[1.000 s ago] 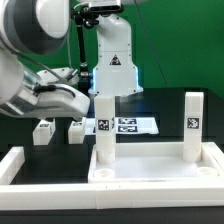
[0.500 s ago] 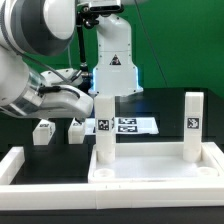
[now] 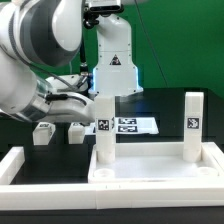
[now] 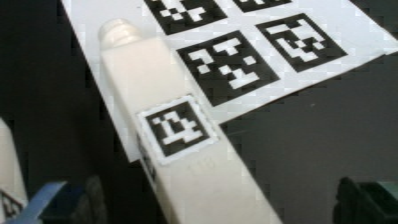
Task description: Assemble desk
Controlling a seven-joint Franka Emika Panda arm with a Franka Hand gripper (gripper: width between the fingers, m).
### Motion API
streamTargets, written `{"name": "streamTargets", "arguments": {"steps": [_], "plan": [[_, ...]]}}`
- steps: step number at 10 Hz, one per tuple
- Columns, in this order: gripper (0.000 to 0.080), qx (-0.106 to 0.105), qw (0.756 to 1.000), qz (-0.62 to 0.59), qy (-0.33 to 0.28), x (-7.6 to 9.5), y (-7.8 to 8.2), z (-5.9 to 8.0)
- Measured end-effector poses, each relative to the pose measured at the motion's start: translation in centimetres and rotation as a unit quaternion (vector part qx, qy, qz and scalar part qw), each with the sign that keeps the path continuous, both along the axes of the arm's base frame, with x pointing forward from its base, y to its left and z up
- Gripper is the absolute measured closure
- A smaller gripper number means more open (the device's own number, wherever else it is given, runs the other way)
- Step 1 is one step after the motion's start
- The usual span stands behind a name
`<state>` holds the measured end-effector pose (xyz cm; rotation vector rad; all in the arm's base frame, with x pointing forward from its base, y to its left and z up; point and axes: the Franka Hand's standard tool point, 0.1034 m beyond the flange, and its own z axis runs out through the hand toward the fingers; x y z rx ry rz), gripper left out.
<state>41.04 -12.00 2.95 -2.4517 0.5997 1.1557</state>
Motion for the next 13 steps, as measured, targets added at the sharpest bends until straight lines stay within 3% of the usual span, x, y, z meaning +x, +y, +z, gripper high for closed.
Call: {"name": "streamTargets", "arguments": {"steps": [6,10,12,13], "plan": [[0.0150,0.000,1.000,0.002,0.016,-0.7,0.1,-1.5],[0.0150,0.000,1.000,0.002,0.017,-0.7,0.1,-1.5],[0.0421,0.000,1.000,0.002,0.017,-0.7,0.1,-1.5],[0.0421,0.000,1.000,0.002,0.017,-0.7,0.1,-1.5]]}}
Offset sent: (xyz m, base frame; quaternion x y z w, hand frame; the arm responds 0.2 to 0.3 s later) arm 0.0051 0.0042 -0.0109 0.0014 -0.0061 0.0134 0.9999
